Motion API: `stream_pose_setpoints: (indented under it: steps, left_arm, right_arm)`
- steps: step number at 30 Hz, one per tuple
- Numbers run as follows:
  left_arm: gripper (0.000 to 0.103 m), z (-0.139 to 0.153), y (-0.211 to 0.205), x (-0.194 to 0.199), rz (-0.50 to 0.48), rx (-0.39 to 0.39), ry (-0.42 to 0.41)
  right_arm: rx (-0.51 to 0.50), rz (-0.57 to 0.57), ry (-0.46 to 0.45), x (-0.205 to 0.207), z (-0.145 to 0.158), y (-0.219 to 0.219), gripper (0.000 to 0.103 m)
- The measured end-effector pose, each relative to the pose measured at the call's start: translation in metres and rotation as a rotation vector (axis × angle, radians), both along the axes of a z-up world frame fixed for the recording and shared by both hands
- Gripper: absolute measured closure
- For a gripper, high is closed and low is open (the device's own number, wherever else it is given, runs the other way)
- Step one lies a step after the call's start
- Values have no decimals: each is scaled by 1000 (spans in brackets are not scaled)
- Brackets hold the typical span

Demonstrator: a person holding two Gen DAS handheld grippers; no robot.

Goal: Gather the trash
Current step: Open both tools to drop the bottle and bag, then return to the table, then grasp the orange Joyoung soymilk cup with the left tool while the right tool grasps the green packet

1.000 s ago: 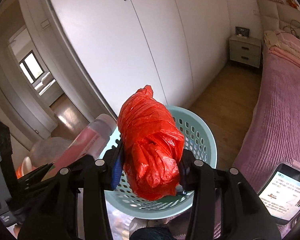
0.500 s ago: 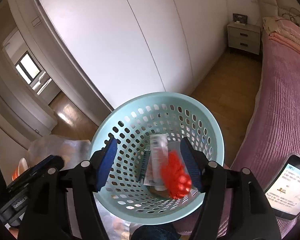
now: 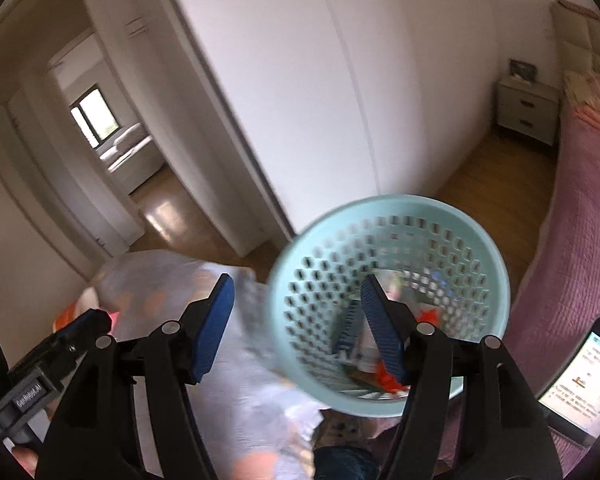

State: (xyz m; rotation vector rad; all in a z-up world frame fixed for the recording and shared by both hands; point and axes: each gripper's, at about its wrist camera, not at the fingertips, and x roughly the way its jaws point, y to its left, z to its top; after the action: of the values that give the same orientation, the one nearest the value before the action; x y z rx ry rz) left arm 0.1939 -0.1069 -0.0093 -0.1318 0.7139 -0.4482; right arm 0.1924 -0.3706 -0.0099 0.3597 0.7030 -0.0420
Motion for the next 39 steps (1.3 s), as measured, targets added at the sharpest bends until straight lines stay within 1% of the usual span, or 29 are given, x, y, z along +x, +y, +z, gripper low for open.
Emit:
stream_pose_setpoints:
  steps: [2,6,9,13,16,21,24,28,31,35,39]
  left_arm:
    - [43,5,23,-5,45,-3,-18]
    - [43,12,64,-9,118,-7,-36]
    - [43,10,104,-10,178,-10,-35]
    - [43,5,150,-4,253,-18,-19]
    - [43,1,177,3,298,-9,-12]
    - [43,-8,225,19,369,6,12]
    - [43,-14,253,37,408,12,30]
    - [43,-21,271,56,418,-2,56]
    - [43,-25,275,73,400,-8,72]
    - [43,-36,276,90,349,-8,113]
    - [43,-40,267,81,265,-31,141]
  right_arm:
    - [-10,30,-7,2,2,19,41]
    - [-25,119,2,7,-5,61,41]
    - [-28,187,22,11,-18,96,41]
    - [-64,240,15,16,-35,136,41]
    - [-78,277,21,20,-52,162,41]
    - [-87,310,43,27,-73,186,41]
    - [-104,314,55,28,-80,191,41]
    - [-102,321,59,31,-81,189,41]
    - [-90,320,68,33,-83,187,41]
    - [-74,320,72,34,-85,184,40]
    - [-73,327,84,36,-86,185,39]
